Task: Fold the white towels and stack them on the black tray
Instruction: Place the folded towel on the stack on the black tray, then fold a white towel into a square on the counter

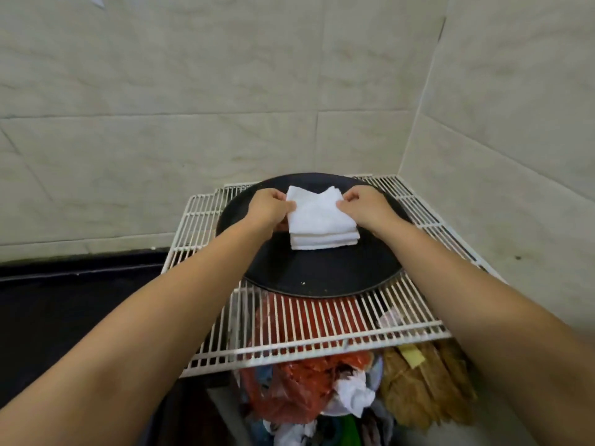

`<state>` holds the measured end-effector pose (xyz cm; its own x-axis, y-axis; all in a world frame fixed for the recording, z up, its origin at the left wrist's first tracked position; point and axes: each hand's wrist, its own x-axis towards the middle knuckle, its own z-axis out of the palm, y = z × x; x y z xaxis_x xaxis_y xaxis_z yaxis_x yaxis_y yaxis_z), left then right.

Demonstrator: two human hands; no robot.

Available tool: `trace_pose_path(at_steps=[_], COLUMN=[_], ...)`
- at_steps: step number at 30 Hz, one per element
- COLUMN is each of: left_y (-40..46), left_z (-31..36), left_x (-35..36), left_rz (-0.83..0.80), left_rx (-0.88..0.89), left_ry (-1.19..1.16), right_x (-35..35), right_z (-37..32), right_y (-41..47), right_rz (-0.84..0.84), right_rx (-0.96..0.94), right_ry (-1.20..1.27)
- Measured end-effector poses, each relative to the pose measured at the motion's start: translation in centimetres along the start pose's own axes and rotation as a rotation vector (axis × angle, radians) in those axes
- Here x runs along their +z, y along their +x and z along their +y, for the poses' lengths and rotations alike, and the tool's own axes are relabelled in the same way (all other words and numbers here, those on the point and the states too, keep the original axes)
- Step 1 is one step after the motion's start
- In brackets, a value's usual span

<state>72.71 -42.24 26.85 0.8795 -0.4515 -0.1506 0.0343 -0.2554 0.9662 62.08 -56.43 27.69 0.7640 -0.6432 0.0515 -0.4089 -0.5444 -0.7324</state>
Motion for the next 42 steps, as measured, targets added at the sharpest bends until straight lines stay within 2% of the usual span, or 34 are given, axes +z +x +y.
trace_pose_path(at_steps=[4,9,13,16,19,23,29,33,37,42], left_y=[0.2,-0.9,-3.7,-7.0,-12.0,-20.6,-34.6,-42.3,-47.4,-49.4], left_z=[-1.8,-1.9,-1.9,-3.2,-5.5,-10.5,-20.7,-26.5,-31.1,-35.9], left_x=[0.1,-1.1,-5.5,-11.5,-19.8,-32.3,-48.1,-54.7,-59.3,-65.8], left_rz=[0.031,-0.050,-0.019,0.039,0.139,0.310,0.572,0.699,0.778,0.862], left_rx=[-0.054,-0.048,0.017,0.085,0.123,0.089,-0.131,-0.312,-0.438,-0.532], left_ry=[0.024,-0.049,-0.027,-0.014,0.042,0.203,0.484,0.625,0.587,0.513], right_x=[0.9,0.4,1.0,4.2,10.2,21.5,36.9,45.0,51.9,60.4], right_z=[0.7,0.0,-3.6,-8.8,-15.0,-21.8,-28.4,-31.4,-34.0,-38.3], right_y=[0.0,-0.3,-2.1,-5.2,-10.3,-19.0,-33.1,-40.7,-46.3,-49.7], right_rz=[-0.036,-0.004,0.097,0.071,-0.012,-0.165,-0.460,-0.634,-0.797,-0.942], right_rx=[0.014,0.024,-0.109,-0.292,-0.463,-0.657,-0.879,-0.993,-1.094,-1.186], right_ry=[-0.070,-0.125,-0.241,-0.288,-0.267,-0.194,-0.284,-0.317,-0.358,-0.415])
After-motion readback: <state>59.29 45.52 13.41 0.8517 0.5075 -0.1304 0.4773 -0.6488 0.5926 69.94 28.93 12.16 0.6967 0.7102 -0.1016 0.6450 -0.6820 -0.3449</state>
